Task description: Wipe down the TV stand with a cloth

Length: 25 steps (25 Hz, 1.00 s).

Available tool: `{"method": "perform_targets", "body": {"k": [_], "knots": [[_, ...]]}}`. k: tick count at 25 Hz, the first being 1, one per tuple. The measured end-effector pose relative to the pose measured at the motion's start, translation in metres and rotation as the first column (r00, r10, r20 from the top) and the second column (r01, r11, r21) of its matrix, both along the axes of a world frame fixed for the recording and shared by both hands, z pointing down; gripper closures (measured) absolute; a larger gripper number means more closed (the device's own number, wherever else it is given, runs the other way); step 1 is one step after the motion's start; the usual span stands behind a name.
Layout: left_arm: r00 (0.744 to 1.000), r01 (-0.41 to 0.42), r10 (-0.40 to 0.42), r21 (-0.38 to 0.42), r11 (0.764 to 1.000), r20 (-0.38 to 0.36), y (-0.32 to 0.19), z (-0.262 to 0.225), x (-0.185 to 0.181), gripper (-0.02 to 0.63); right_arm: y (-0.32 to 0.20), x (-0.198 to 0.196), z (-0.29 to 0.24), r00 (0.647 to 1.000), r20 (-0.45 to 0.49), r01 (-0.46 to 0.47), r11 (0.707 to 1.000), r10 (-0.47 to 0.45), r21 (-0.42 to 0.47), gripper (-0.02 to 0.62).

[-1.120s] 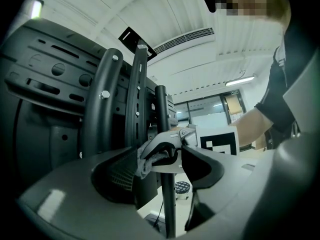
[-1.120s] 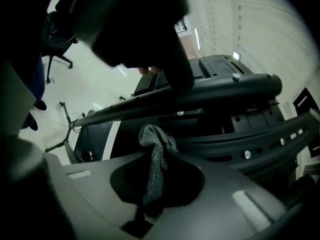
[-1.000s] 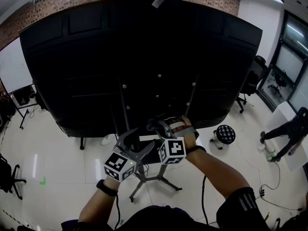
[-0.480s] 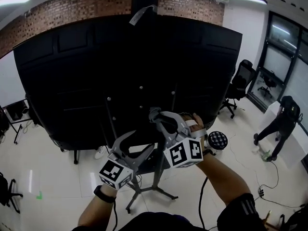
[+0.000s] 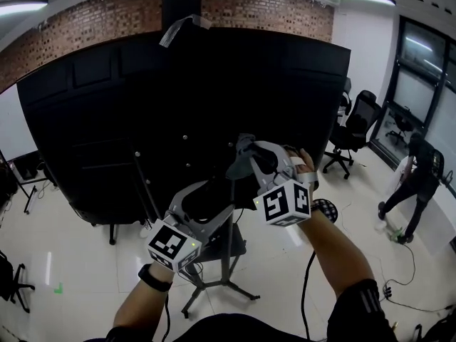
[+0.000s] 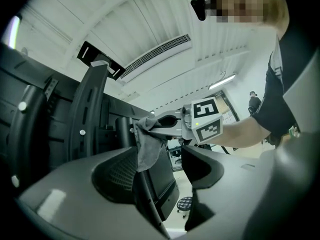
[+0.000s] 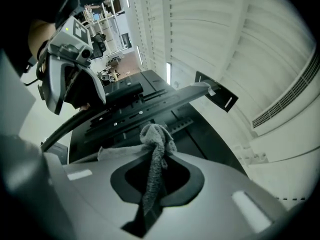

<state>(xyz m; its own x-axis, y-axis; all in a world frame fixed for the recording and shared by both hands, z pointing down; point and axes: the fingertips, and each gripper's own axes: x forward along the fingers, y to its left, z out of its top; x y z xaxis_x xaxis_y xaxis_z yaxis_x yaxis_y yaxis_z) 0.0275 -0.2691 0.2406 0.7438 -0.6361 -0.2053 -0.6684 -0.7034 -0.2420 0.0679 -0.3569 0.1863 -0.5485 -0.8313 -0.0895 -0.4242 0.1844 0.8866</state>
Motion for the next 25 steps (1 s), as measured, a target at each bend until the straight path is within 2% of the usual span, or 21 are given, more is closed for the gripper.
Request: {"method": "perform_targets", "body": {"k": [5, 10, 14, 18, 25], "knots": [[1.000, 0.026, -0.026, -0.019, 0.999, 0.011, -0.007, 0.004, 0.018, 0.308, -0.030, 0.001, -0.010, 0.999, 0.020, 0.030, 0.999, -0.030, 0.018, 0.575], [0.997, 0.071, -0.071, -0.036, 0.997, 0.017, -0.016, 0.015, 0.028, 0.308, -0.053, -0.006, -0.002, 0.998, -0.023, 0.067, 0.997, -0.066, 0.037, 0.575], [0.996, 0.093, -0.093, -0.049, 0.994, 0.019, -0.021, 0.019, 0.037, 0.308, -0.055, 0.005, 0.003, 0.996, -0.056, 0.077, 0.994, -0.073, 0.076, 0.575], [0.995, 0.095, -0.094, -0.052, 0.994, 0.016, -0.028, 0.023, 0.050, 0.308, -0.062, 0.031, 0.007, 0.998, -0.027, 0.061, 0.997, -0.059, 0.051, 0.575], [0.998, 0.057, -0.056, -0.063, 0.996, 0.016, -0.037, 0.030, 0.085, 0.310, -0.083, 0.107, 0.011, 0.999, 0.012, -0.035, 0.999, 0.035, 0.020, 0.575]]}}
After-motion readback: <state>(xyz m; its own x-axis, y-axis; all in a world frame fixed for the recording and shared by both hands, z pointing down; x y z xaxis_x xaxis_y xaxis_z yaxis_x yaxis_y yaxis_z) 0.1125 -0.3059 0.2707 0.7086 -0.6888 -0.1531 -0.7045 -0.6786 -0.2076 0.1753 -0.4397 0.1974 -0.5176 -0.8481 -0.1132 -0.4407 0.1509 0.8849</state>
